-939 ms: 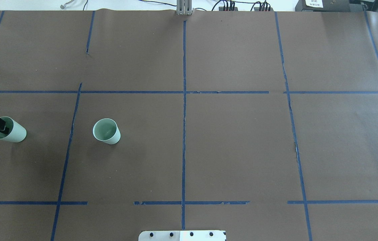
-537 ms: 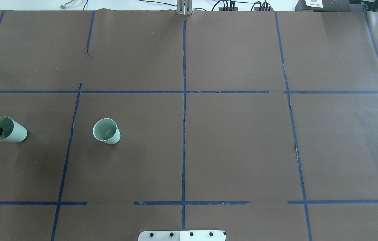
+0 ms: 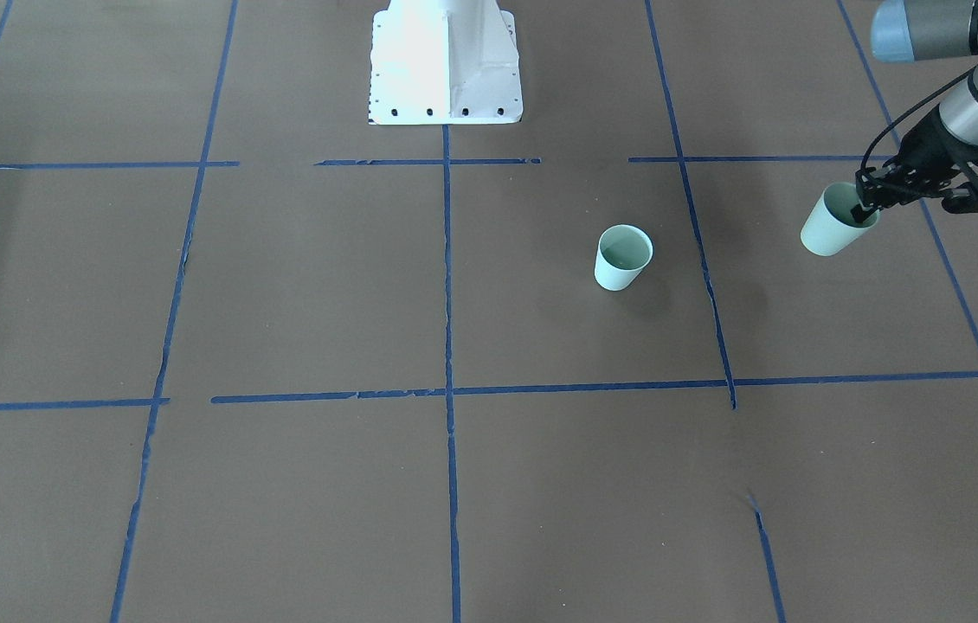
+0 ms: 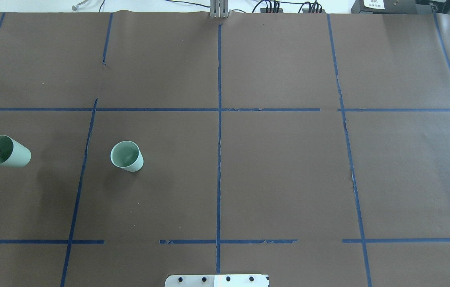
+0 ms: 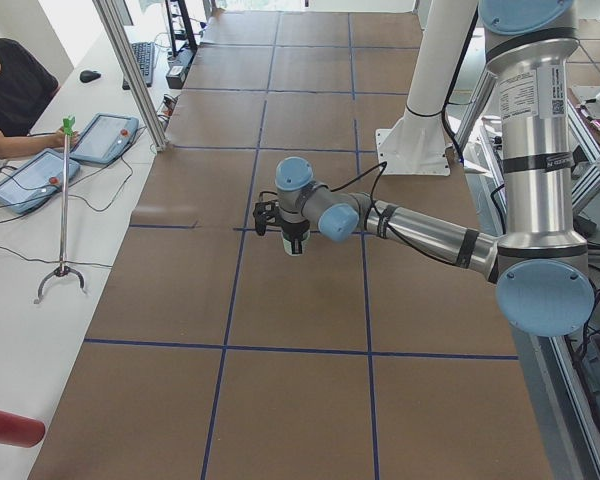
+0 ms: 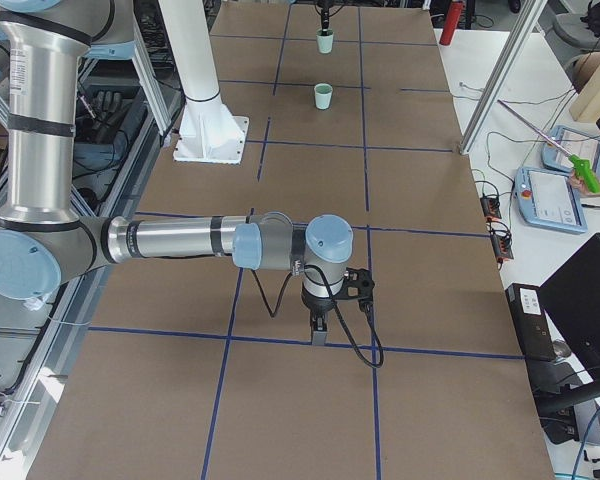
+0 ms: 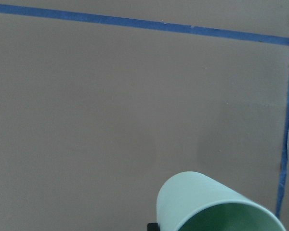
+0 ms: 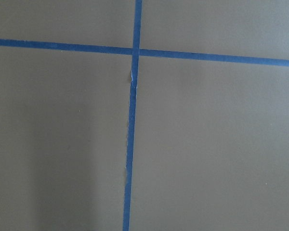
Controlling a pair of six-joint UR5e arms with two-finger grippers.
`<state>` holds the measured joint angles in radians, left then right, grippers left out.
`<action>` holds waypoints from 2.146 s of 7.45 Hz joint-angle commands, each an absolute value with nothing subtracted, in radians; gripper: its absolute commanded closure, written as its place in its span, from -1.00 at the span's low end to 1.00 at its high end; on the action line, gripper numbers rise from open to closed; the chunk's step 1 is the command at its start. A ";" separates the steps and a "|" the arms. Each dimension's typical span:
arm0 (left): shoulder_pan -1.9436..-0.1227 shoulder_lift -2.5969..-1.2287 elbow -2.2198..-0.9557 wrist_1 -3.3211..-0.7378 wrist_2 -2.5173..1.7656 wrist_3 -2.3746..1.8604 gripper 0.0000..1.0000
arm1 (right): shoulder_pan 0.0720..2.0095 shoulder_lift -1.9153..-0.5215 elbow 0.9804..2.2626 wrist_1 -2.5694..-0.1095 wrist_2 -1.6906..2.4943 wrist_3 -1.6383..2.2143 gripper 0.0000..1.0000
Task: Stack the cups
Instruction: 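Lift the green cup with the left gripper and carry it over the other cup, then lower the held cup into the other green cup and open the left gripper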
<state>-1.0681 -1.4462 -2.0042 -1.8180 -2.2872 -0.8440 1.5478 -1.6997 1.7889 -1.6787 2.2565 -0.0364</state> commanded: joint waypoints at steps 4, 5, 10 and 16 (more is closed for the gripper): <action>-0.889 -1.770 -2.042 -1.629 -2.332 -1.248 1.00 | 1.548 -1.700 1.789 -1.678 2.256 -0.037 -1.00; -0.855 -1.805 -2.028 -1.631 -2.329 -1.299 1.00 | 1.548 -1.700 1.789 -1.680 2.256 -0.037 -1.00; -0.799 -1.862 -1.942 -1.641 -2.301 -1.333 1.00 | 1.548 -1.700 1.789 -1.680 2.256 -0.037 -1.00; -0.799 -1.881 -1.911 -1.657 -2.301 -1.330 1.00 | 1.548 -1.700 1.789 -1.680 2.256 -0.037 -1.00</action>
